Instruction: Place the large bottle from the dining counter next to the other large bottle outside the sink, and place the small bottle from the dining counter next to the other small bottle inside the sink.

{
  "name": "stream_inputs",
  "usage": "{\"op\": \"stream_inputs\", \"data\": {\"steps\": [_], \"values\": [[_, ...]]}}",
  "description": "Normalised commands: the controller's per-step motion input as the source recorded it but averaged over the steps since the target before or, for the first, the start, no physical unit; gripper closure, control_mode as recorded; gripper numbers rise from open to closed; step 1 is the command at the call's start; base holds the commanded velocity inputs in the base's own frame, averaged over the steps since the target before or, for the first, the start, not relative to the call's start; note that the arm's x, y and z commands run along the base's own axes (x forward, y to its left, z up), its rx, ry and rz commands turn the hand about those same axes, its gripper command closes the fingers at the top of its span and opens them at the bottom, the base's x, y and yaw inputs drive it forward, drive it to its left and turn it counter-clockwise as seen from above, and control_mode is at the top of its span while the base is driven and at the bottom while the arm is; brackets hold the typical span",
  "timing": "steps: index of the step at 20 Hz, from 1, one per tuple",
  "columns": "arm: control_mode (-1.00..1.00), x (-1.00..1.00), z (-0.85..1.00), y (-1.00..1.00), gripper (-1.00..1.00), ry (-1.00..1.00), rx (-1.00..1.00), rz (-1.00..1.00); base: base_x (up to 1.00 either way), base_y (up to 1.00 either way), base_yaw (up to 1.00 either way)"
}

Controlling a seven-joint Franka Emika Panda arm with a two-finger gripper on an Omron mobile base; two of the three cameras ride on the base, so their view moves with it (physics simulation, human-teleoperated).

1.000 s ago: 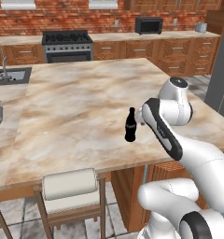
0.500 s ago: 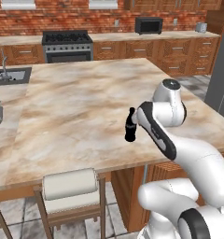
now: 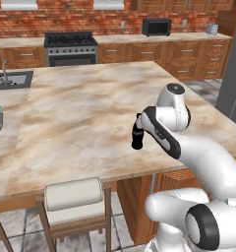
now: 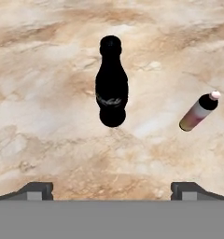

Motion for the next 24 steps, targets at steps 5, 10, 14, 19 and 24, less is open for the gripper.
{"op": "stream_inputs", "data": {"steps": [5, 10, 14, 19, 24], "values": [[-1.0, 0.27, -0.21, 0.0, -1.0, 0.0, 0.0, 0.0, 0.0, 0.0, 0.0], [-1.0, 0.27, -0.18, 0.0, -1.0, 0.0, 0.0, 0.0, 0.0, 0.0, 0.0], [-1.0, 0.24, -0.13, 0.0, -1.0, 0.0, 0.0, 0.0, 0.0, 0.0, 0.0], [-1.0, 0.21, -0.09, 0.02, -1.0, 0.0, 0.0, 0.0, 0.0, 0.0, 0.0], [-1.0, 0.18, -0.06, 0.08, -1.0, 0.0, 0.0, 0.0, 0.0, 0.0, 0.0]]}}
